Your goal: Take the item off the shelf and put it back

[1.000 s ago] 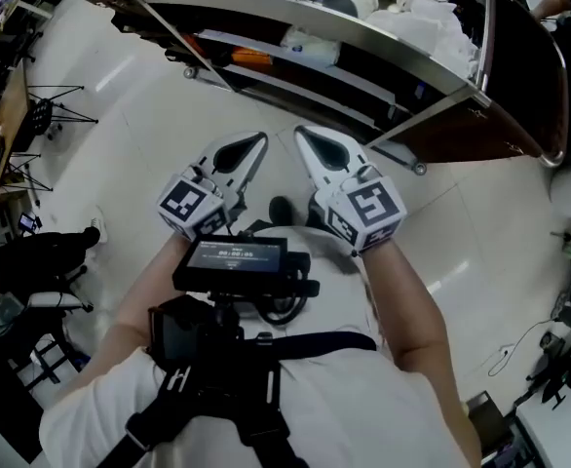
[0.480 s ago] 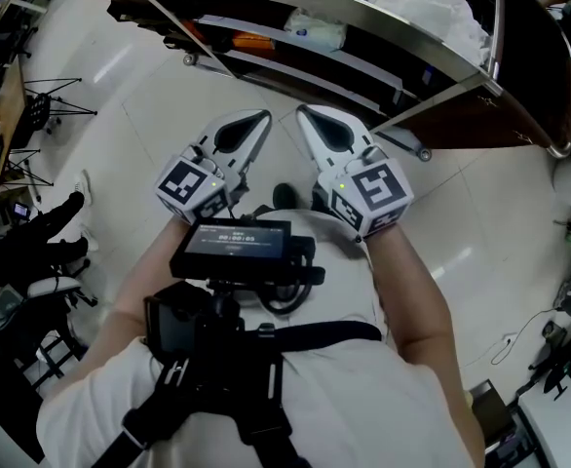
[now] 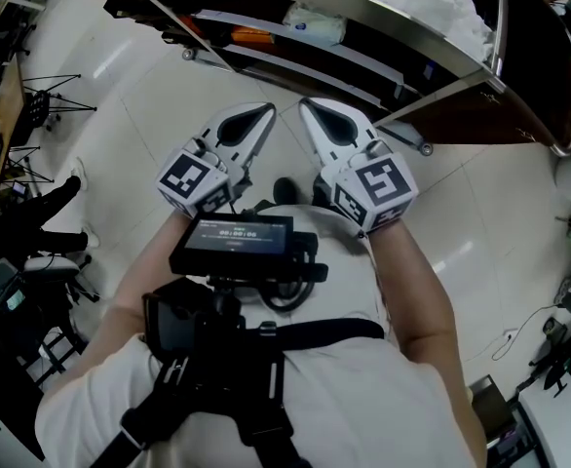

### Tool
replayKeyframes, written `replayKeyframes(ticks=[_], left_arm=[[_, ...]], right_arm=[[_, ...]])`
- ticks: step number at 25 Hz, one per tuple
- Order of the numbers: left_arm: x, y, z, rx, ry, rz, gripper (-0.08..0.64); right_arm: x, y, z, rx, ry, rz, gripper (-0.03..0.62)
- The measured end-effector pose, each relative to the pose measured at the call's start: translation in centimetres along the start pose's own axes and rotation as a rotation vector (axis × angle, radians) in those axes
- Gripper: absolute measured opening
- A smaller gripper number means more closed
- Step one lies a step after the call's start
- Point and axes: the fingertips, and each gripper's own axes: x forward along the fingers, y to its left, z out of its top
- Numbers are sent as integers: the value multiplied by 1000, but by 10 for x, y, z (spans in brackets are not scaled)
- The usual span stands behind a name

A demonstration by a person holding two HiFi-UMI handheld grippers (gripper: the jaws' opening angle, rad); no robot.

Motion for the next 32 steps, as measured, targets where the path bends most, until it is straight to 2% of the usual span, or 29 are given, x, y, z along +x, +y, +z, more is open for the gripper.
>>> replayKeyframes(ticks=[32], left_arm=[[0, 1, 1, 11, -7, -5, 6]], right_arm=[[-1, 1, -3, 2, 6, -13, 8]])
